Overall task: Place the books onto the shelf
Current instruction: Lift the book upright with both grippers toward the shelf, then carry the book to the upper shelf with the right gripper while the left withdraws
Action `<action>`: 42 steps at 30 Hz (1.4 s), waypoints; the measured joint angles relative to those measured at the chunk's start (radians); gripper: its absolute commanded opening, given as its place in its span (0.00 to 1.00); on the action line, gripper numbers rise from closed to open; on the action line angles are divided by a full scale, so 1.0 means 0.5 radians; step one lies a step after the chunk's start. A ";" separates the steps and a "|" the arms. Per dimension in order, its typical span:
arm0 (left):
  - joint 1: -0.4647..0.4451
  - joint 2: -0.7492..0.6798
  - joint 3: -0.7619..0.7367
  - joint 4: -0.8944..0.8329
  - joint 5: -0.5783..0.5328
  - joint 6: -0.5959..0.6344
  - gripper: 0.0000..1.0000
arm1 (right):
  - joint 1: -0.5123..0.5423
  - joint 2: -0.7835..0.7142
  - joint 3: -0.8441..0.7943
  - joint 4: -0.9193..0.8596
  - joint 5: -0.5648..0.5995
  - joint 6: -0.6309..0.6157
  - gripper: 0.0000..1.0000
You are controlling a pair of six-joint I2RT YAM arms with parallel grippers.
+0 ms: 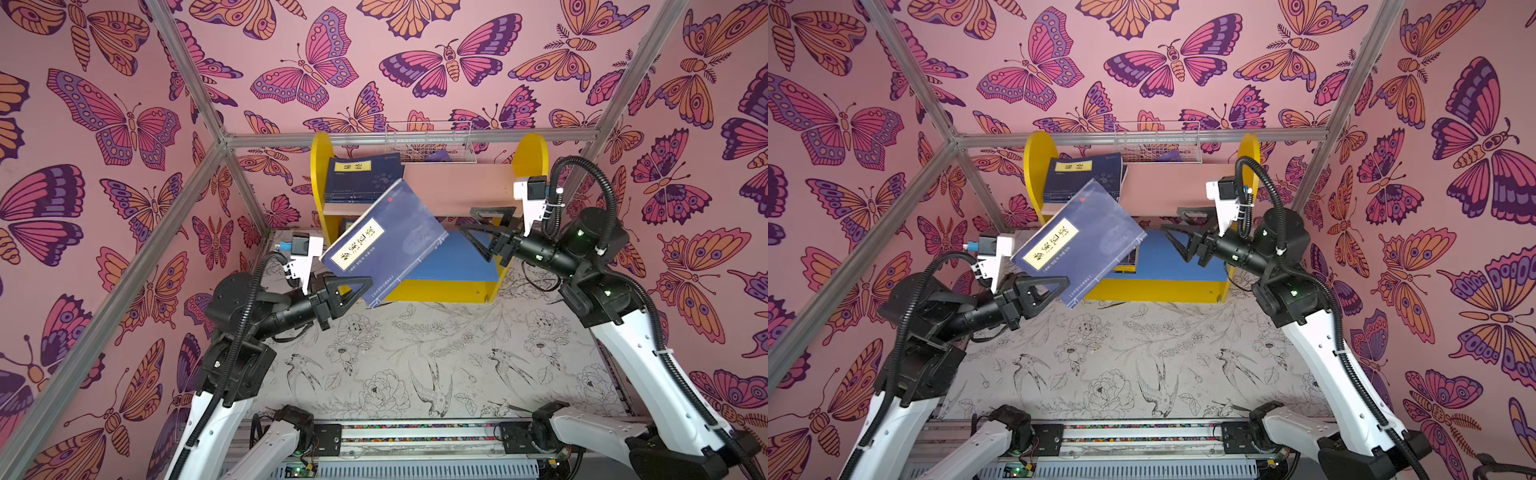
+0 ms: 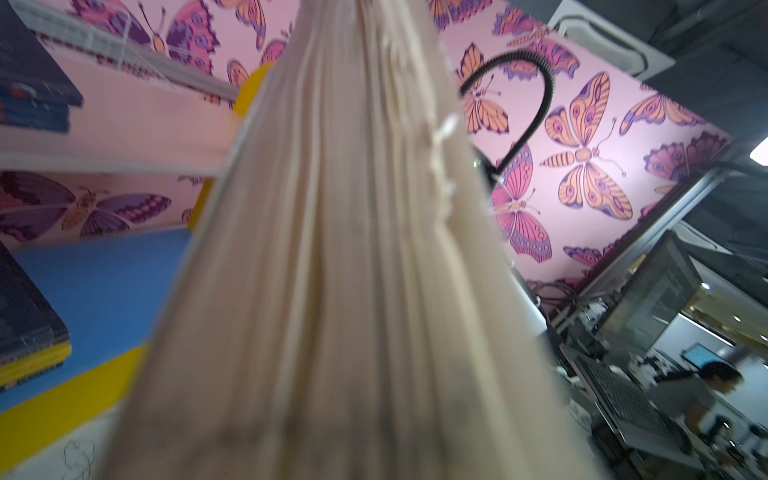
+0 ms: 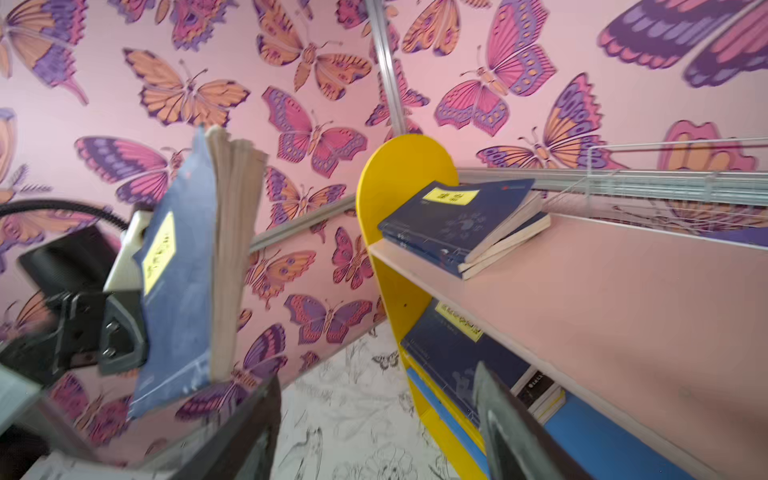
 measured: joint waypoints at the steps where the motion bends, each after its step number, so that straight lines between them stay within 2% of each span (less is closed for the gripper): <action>1: 0.000 0.023 0.016 -0.086 0.046 0.043 0.00 | -0.007 0.008 0.000 -0.051 -0.105 -0.030 0.72; 7: 0.009 0.076 0.016 -0.397 0.156 0.208 0.00 | -0.011 0.091 -0.053 -0.140 -0.588 -0.011 0.70; 13: 0.009 0.037 0.011 -0.459 0.190 0.318 0.00 | -0.011 0.127 -0.116 -0.072 -0.784 0.114 0.62; 18: 0.009 0.020 0.011 -0.462 0.195 0.365 0.00 | 0.053 0.180 -0.131 0.007 -0.858 0.201 0.43; 21: 0.009 0.021 0.006 -0.469 0.194 0.377 0.00 | 0.127 0.206 -0.134 0.048 -0.896 0.238 0.26; 23: 0.009 0.018 -0.002 -0.475 0.190 0.388 0.00 | 0.160 0.213 -0.140 0.087 -0.926 0.276 0.11; 25: 0.012 0.014 -0.009 -0.480 0.180 0.398 0.00 | 0.166 0.213 -0.148 0.121 -0.953 0.315 0.01; 27: 0.012 0.008 -0.014 -0.478 0.172 0.411 0.00 | 0.166 0.212 -0.151 0.137 -0.961 0.327 0.00; 28: 0.012 0.002 -0.021 -0.477 0.156 0.417 0.09 | 0.166 0.212 -0.154 0.145 -0.957 0.331 0.00; 30: 0.011 -0.015 -0.040 -0.467 0.097 0.433 0.43 | 0.170 0.212 -0.156 0.158 -0.938 0.333 0.00; 32: 0.011 -0.043 -0.070 -0.447 -0.044 0.430 0.60 | 0.175 0.213 -0.155 0.175 -0.882 0.358 0.00; 36: 0.011 -0.159 -0.194 -0.412 -0.600 0.336 0.75 | 0.151 0.299 -0.052 0.301 -0.678 0.488 0.00; 40: 0.011 -0.315 -0.350 -0.401 -1.161 0.224 0.82 | 0.098 0.523 0.316 0.446 -0.414 0.635 0.00; 42: 0.011 -0.371 -0.405 -0.402 -1.350 0.166 0.82 | 0.088 0.652 0.556 0.465 -0.269 0.658 0.00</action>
